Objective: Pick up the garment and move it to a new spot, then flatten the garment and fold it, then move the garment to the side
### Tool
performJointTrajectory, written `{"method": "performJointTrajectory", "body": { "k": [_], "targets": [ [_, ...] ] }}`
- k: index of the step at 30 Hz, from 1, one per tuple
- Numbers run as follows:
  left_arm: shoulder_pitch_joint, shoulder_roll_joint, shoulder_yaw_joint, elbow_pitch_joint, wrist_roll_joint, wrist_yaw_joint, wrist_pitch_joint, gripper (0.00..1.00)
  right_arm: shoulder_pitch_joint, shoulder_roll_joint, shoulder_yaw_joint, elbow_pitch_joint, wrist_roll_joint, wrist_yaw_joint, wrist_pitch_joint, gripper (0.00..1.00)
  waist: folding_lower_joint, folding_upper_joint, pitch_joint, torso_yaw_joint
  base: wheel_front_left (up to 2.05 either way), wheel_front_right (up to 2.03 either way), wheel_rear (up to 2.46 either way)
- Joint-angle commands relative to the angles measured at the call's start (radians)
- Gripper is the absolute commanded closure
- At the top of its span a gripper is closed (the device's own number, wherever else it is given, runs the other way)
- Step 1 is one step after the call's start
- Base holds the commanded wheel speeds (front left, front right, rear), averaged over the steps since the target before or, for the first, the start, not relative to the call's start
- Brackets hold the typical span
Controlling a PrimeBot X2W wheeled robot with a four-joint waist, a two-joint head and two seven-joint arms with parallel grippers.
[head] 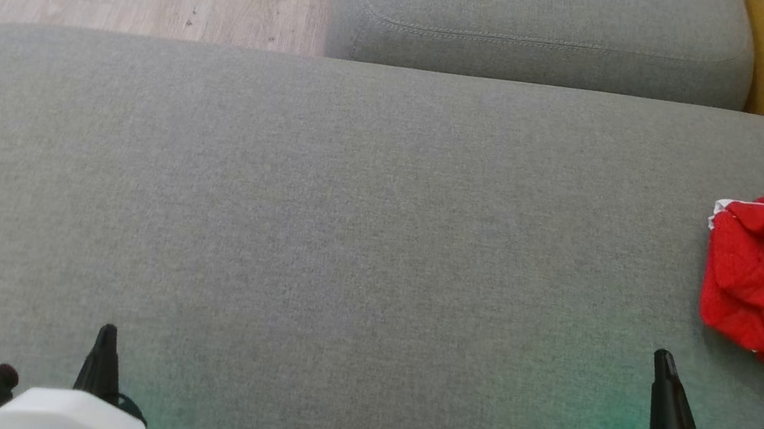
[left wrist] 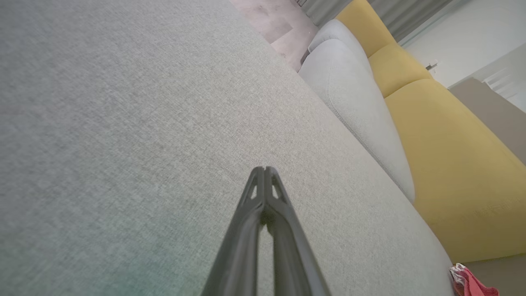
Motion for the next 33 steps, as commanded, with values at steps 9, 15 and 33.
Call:
{"method": "performJointTrajectory", "body": {
  "k": [9,15,33],
  "targets": [
    [-0.07,-0.013,0.074,-0.019,-0.072,-0.04,0.027,1.0,-0.066,-0.023,-0.009,-0.025,0.122,0.0,0.008,1.0,0.0,-0.0001,0.0,-0.002,0.0,0.0,0.0],
    [-0.079,-0.026,0.104,-0.014,-0.115,-0.062,0.044,1.0,-0.074,-0.023,-0.016,-0.022,0.194,0.0,0.013,1.0,0.0,-0.0001,0.0,-0.004,0.0,0.0,0.0],
    [-0.106,-0.065,0.196,0.001,-0.244,-0.126,0.096,1.0,-0.099,-0.024,-0.041,-0.013,0.41,-0.001,0.029,1.0,-0.0001,-0.0001,0.001,-0.009,0.0,0.0,0.0]
  ]
}}
